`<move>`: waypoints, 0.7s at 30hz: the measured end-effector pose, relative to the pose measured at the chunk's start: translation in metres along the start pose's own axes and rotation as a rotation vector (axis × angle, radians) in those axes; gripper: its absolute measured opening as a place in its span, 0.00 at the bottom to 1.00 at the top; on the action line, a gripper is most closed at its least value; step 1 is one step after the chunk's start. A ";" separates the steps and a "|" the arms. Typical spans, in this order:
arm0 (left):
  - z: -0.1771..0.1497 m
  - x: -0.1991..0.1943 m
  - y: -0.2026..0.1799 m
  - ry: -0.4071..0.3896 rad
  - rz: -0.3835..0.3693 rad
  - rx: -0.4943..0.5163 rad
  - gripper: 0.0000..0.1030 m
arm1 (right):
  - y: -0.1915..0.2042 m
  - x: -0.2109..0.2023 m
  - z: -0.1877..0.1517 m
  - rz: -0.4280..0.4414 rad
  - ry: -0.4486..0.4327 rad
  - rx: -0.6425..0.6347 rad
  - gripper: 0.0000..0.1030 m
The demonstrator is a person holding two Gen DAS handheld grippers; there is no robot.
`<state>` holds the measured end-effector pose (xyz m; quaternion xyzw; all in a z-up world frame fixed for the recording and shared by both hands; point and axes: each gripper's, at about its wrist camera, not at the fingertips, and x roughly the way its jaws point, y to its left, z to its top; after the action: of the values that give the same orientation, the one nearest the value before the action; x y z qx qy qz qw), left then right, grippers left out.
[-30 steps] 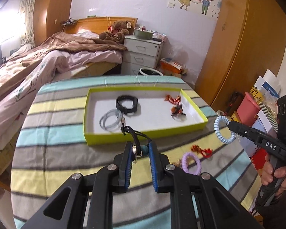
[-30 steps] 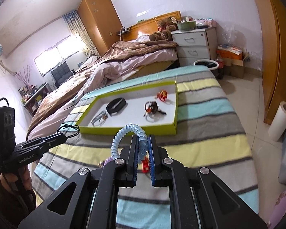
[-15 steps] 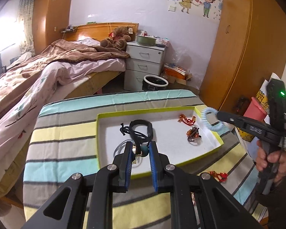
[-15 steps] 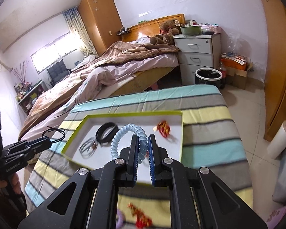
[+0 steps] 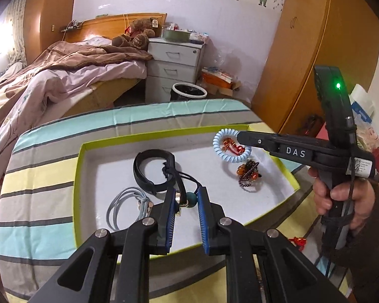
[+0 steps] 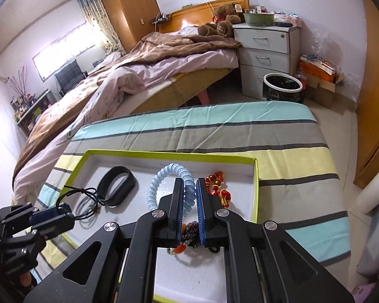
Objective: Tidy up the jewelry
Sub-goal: 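Carry the black hair tie with the left tool while the right tool carries the blue coil into the box, then open the left tool releasing the black hair tie while the right tool releases the blue coil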
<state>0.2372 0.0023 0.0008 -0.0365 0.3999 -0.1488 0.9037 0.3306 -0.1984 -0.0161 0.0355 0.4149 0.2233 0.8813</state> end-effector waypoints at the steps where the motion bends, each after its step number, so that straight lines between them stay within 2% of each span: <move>1: 0.000 0.004 0.001 0.008 -0.004 -0.007 0.17 | 0.000 0.003 0.000 -0.001 0.006 -0.003 0.10; 9: -0.004 0.023 0.004 0.065 0.004 -0.021 0.17 | 0.000 0.019 0.002 -0.020 0.051 -0.028 0.10; 21: -0.007 0.028 0.009 0.080 -0.016 -0.048 0.17 | 0.000 0.028 0.000 -0.047 0.070 -0.045 0.10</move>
<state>0.2520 0.0025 -0.0254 -0.0554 0.4386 -0.1476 0.8847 0.3459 -0.1862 -0.0359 -0.0020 0.4409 0.2128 0.8719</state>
